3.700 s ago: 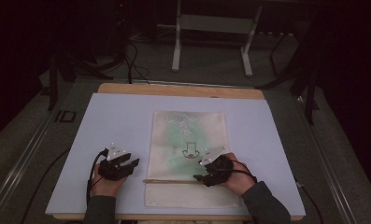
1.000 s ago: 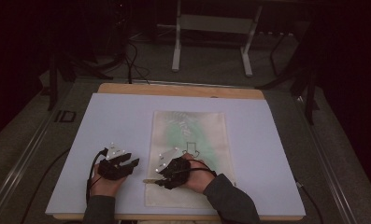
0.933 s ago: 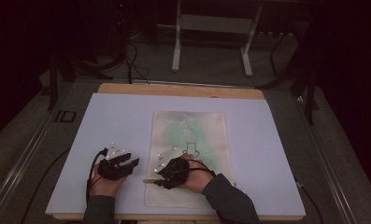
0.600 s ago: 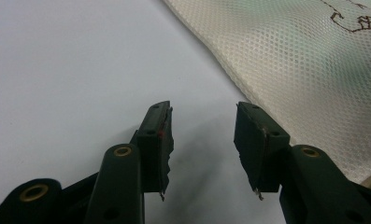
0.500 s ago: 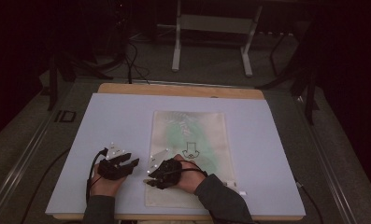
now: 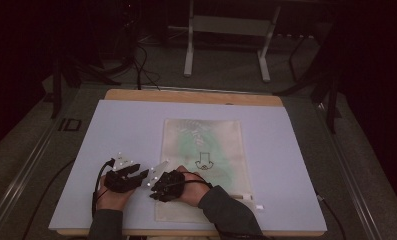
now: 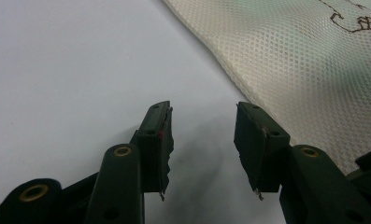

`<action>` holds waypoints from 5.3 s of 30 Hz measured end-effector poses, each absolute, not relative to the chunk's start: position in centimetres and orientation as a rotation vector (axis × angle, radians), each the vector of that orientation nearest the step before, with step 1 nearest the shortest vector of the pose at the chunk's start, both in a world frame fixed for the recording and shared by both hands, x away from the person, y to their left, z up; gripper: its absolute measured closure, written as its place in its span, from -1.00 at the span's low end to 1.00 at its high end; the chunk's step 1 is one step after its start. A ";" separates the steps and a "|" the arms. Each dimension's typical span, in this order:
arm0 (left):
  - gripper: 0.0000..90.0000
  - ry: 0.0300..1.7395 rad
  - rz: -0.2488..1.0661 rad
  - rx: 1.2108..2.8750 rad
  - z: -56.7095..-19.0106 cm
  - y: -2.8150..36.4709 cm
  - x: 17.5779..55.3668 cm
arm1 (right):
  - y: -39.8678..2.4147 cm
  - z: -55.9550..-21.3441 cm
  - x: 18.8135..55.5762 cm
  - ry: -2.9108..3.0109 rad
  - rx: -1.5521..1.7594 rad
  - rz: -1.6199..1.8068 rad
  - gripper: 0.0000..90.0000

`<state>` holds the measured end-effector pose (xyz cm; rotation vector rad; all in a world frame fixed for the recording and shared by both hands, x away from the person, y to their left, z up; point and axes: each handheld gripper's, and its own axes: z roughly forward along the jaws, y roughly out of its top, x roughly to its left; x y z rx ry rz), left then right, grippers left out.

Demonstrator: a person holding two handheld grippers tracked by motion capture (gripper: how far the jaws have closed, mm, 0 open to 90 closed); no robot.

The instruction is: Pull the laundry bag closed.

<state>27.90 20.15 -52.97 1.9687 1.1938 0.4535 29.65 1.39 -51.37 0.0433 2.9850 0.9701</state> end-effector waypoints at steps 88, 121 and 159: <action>0.98 0.972 0.233 2.165 -53.3 15.3 25.9 | -2.5 -52.4 28.6 2.918 0.101 1.014 0.82; 0.99 0.977 0.301 2.227 -53.0 14.5 25.7 | -4.1 -52.1 28.9 2.944 0.110 0.975 0.83; 0.99 0.966 0.324 2.254 -52.9 14.2 25.6 | -6.3 -51.5 28.8 2.971 0.080 0.867 0.83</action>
